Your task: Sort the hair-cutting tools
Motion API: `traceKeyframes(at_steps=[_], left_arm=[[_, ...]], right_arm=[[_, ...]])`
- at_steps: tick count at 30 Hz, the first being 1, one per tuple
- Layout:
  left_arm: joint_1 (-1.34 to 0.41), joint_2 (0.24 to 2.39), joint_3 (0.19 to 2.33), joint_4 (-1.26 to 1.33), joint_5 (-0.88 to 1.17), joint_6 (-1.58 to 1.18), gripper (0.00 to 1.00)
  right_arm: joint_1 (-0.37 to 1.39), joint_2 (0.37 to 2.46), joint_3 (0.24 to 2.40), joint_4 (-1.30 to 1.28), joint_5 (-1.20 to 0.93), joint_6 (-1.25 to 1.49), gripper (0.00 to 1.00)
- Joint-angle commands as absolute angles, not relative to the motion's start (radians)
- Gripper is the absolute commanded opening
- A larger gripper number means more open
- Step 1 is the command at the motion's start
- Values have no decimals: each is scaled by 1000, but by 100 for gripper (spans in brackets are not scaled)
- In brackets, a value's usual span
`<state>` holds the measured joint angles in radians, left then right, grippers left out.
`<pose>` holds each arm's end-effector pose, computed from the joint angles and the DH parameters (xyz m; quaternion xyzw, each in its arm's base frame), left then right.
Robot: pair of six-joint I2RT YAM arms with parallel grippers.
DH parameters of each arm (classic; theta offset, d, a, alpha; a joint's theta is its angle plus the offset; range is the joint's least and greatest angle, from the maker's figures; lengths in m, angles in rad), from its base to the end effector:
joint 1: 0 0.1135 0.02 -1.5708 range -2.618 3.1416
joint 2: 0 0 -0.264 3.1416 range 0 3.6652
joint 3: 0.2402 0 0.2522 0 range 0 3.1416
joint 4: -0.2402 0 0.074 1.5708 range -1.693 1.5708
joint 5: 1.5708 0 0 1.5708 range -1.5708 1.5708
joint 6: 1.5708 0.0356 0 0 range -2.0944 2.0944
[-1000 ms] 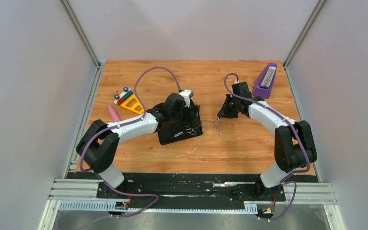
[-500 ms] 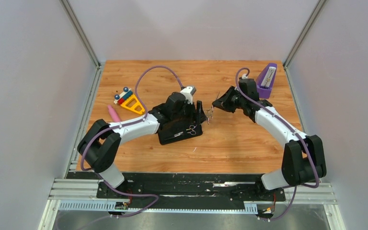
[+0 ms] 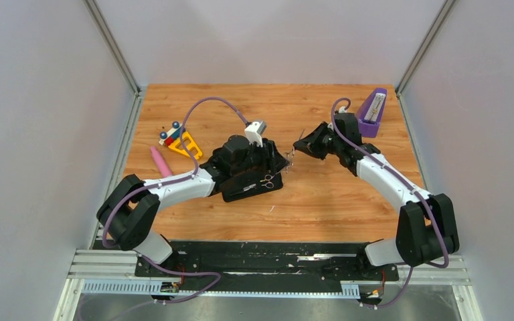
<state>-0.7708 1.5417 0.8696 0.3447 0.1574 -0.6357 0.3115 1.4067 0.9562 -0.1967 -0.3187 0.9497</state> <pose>0.2434 -0.2442 0.2367 0.1004 0.8054 -0.4242 0.4015 0.2912 0.1055 0.2563 0.2102 0.8615 0.3741 0.2715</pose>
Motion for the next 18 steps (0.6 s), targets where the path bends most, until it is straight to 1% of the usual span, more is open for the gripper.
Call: traceKeyframes(at_steps=[1,3,6,10,14,16,17,18], left_arm=[[-776,1485,853,492,212,-662,74],[-777,1482,850,502,221,-663,77],[-776,1482,849,498,212,-669,78],[-776,1494,860,479,183,-684,74],[-776,1512,876,470,158,-698,66],[-776,1519,880,469,153,-705,58],[-776,1523,883,471,153,-709,50],[-776,1525,883,472,153,-709,46]], right_arm=[[322,1370,952,-134,-327,987,0],[323,1370,954,-132,-326,988,0],[323,1363,954,-128,-329,994,0],[322,1356,948,-119,-336,1004,0],[325,1354,942,-108,-350,1014,0],[326,1356,939,-102,-354,1015,0],[327,1358,938,-100,-355,1017,0],[327,1358,935,-97,-359,1019,0]])
